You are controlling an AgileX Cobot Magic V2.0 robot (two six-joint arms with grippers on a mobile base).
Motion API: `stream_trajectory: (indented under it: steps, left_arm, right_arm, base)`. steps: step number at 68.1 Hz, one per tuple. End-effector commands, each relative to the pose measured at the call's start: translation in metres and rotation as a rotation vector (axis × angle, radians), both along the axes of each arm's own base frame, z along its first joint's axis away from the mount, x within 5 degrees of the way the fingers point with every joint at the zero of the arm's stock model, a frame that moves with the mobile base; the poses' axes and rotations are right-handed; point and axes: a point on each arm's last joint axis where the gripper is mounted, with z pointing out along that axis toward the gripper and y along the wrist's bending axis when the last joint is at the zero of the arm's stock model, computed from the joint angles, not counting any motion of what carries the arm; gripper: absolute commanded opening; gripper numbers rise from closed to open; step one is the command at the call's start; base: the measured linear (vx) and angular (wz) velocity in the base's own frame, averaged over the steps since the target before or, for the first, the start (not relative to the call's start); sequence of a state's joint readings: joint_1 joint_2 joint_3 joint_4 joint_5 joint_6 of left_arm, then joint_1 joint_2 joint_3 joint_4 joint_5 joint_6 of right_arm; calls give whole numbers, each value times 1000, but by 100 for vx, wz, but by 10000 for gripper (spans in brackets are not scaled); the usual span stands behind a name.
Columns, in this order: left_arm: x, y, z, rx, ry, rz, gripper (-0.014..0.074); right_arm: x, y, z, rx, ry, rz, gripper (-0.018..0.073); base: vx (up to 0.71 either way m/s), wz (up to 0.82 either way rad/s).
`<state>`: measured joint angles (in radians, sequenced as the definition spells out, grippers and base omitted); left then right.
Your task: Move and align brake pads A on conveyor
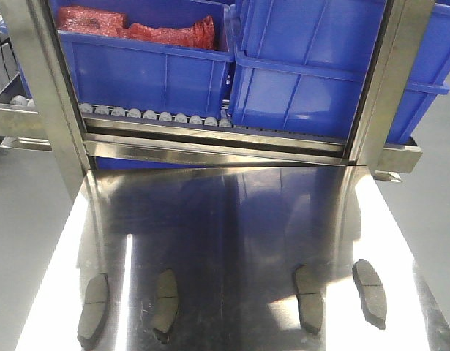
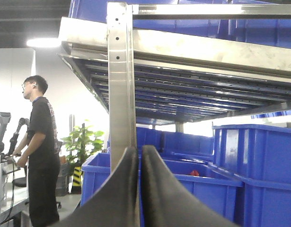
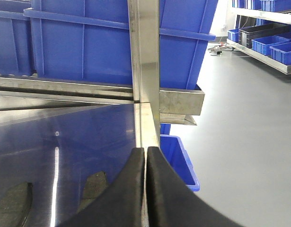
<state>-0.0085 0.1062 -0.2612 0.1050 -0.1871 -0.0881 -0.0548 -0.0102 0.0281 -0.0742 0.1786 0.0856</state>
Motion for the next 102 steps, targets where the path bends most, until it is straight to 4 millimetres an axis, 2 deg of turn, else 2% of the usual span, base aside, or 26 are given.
stream_trajectory:
  steps: [1, 9, 15, 21, 30, 38, 50, 65, 77, 102]
  left_arm:
    - [8, 0, 37, 1, -5, 2, 22]
    - [32, 1, 62, -8, 131, 12, 104]
    - [49, 2, 75, -14, 221, 19, 209]
    - [65, 2, 84, -15, 297, 26, 356]
    - [90, 2, 88, -28, 400, 28, 547]
    - [110, 2, 83, -69, 522, 19, 625]
    - [124, 1, 68, -95, 749, 20, 624]
    - [134, -3, 38, -158, 1038, -5, 610]
    - [150, -8, 10, -210, 1262, -27, 605]
    - [177, -43, -39, -204, 1575, -68, 587]
  right_arm:
    - [0, 0, 3, -14, -74, 2, -11]
    - [0, 0, 3, -14, -74, 2, -11]
    - [0, 0, 3, -14, -74, 2, -11]
    - [0, 0, 3, -14, -74, 2, -11]
    - [0, 0, 3, -14, -74, 2, -11]
    - [0, 0, 3, -14, -74, 2, -11]
    - [0, 0, 3, -14, -74, 2, -11]
    - [0, 0, 3, -14, -74, 2, -11]
    - [0, 0, 3, -14, -74, 2, -11]
    - [0, 0, 3, -14, -74, 2, -11]
  base:
    - [0, 0]
    - [0, 0]
    - [0, 0]
    - [0, 0]
    - [0, 0]
    - [0, 0]
    - [0, 0]
    - [0, 0]
    - [0, 0]
    - [0, 0]
